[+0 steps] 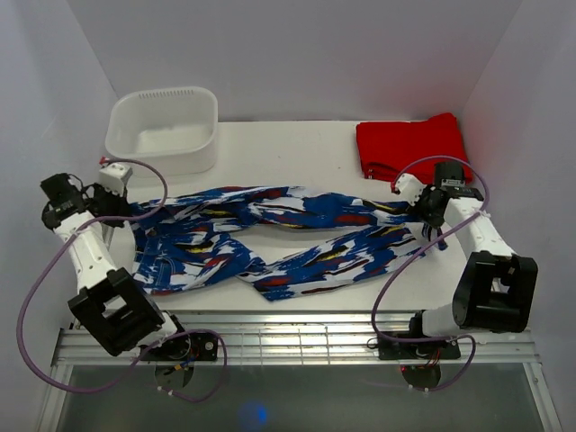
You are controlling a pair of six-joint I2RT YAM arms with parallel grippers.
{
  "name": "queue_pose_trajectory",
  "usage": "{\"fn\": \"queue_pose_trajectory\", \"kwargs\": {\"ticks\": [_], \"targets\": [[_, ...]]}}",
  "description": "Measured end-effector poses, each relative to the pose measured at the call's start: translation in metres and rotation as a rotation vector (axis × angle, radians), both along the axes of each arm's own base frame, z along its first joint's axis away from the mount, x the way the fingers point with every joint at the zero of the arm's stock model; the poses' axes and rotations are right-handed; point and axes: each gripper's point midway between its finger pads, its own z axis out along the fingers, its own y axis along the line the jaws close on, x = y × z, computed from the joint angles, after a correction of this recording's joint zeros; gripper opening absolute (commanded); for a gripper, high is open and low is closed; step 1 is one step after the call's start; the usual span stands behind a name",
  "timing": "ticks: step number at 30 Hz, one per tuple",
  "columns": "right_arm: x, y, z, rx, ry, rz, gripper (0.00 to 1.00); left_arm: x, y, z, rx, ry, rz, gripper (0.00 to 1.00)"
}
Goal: Fold and stack the trousers
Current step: Flatten the trousers out
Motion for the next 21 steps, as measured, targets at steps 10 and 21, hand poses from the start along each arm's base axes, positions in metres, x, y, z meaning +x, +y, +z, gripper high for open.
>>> {"fn": "queue_pose_trajectory", "kwargs": {"ticks": [10, 21], "targets": [[0.088, -0.030, -0.015, 0.012, 0.053, -0.055, 0.67, 0.106, 0.086, 0.012, -0.316, -0.013, 0.376, 0.25], [0.099, -0.036, 0.046, 0.042, -0.051, -0.139, 0.96, 0.133, 0.108, 0.030, -0.265, 0.010, 0.438, 0.80]]}}
